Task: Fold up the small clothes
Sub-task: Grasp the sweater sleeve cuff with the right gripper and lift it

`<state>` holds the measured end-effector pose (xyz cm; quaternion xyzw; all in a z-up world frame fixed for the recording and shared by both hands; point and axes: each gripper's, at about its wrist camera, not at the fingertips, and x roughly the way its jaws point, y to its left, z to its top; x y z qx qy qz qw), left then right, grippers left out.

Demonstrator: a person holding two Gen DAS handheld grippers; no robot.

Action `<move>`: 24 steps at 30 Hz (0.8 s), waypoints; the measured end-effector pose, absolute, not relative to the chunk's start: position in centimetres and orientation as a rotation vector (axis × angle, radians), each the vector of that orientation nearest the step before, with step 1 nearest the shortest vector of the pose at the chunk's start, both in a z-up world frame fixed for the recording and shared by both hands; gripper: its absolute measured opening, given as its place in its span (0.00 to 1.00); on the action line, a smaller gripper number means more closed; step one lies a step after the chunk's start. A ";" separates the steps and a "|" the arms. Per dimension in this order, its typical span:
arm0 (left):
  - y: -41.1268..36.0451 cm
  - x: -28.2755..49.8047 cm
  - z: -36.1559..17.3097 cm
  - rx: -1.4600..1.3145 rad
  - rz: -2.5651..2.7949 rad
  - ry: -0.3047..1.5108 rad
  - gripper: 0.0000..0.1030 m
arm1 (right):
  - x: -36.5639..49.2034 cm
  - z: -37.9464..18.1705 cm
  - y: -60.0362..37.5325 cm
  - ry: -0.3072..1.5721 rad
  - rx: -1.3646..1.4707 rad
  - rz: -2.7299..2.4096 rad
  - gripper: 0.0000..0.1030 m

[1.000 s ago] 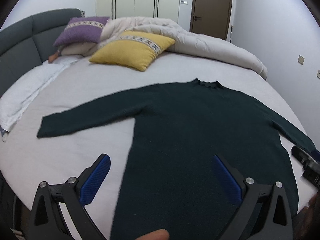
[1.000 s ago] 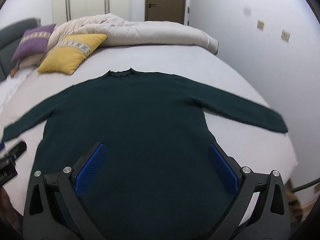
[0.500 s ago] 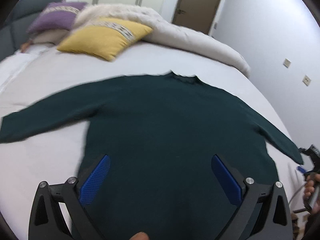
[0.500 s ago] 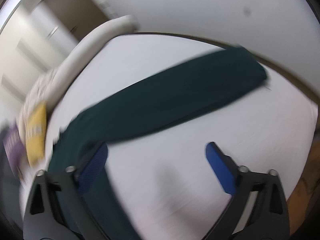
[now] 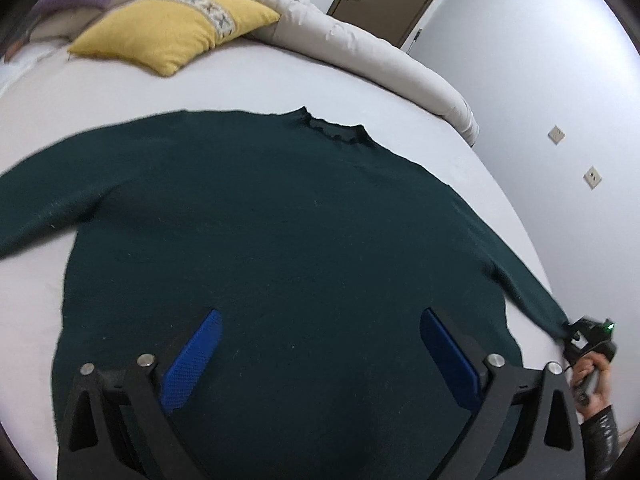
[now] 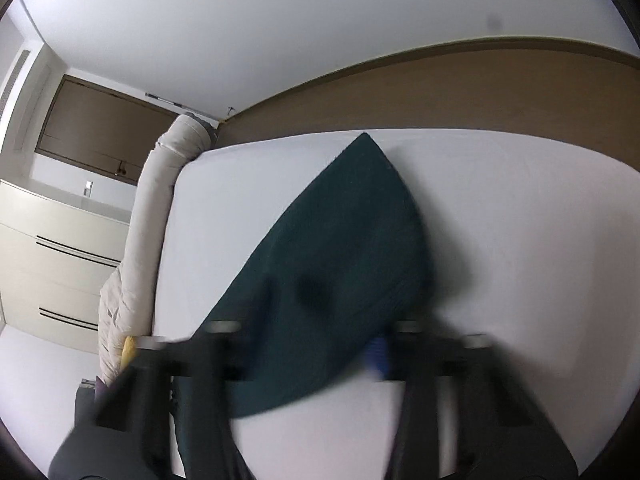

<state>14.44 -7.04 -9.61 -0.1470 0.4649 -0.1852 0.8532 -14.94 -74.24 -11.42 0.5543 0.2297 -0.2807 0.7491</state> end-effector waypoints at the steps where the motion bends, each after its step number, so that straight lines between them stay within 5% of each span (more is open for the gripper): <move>1: -6.9 14.6 -9.8 -0.319 -0.393 0.985 0.89 | -13.9 -10.7 -74.1 0.522 1.171 -0.627 0.07; 11: -2.9 15.1 -9.8 -0.431 -0.392 0.969 0.89 | 6.1 -0.1 -57.3 0.646 0.642 -0.271 0.06; 19: 3.2 15.5 -10.2 -0.492 -0.327 0.933 0.89 | 21.4 -3.3 -36.4 0.809 0.437 0.034 0.06; 22: 5.3 16.0 -11.2 -0.529 -0.294 0.940 0.89 | 22.3 -7.8 -27.6 0.880 0.442 0.047 0.11; 24: 5.6 16.2 -11.6 -0.532 -0.289 0.944 0.89 | 23.8 -10.1 -25.9 0.912 0.454 0.055 0.31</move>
